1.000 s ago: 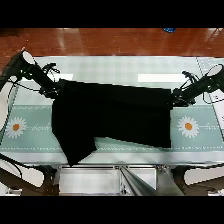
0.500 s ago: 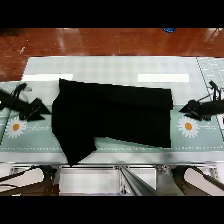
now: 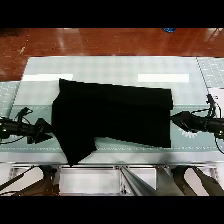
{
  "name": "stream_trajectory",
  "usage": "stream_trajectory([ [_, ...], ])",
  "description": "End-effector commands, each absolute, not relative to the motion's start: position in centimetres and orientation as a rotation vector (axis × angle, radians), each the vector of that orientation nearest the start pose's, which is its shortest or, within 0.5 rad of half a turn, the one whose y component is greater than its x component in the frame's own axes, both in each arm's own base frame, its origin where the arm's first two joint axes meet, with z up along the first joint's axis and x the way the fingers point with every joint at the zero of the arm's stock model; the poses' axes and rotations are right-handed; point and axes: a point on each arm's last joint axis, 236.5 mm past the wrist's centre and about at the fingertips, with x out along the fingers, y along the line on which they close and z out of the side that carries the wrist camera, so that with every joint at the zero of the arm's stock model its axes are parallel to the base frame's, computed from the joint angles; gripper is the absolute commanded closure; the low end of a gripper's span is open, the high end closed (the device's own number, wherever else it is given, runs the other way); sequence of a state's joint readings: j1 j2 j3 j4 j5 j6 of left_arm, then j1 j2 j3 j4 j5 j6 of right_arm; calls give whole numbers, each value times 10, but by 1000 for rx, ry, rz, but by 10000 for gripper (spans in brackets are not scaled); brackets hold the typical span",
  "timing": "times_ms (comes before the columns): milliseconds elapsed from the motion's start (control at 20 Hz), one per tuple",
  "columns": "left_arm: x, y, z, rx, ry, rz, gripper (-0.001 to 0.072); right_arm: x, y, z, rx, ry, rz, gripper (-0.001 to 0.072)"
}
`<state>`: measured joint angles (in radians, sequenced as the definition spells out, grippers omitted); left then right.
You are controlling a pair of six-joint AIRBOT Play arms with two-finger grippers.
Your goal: Fold the shirts.
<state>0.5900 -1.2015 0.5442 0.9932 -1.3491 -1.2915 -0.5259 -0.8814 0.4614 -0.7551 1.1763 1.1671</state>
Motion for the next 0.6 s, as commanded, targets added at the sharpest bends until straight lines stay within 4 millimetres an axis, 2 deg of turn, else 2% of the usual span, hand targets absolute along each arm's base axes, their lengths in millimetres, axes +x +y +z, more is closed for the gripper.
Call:
stream_trajectory([
  [0,192,-21,-103,-893,1675,-63,199,259,42,-28,872,1145,211,295],
  [150,198,-26,-106,-859,1666,-74,199,260,40,-28,871,1139,205,295],
  [400,203,-52,-120,-758,1705,-136,206,273,31,-19,863,1094,177,296],
  [450,201,-57,-122,-745,1719,-146,325,275,27,-14,840,1092,177,295],
  [500,201,-59,-123,-737,1726,-152,568,276,22,-10,804,1099,170,296],
  [550,201,-59,-123,-737,1725,-152,683,276,13,-7,753,1112,151,295],
])
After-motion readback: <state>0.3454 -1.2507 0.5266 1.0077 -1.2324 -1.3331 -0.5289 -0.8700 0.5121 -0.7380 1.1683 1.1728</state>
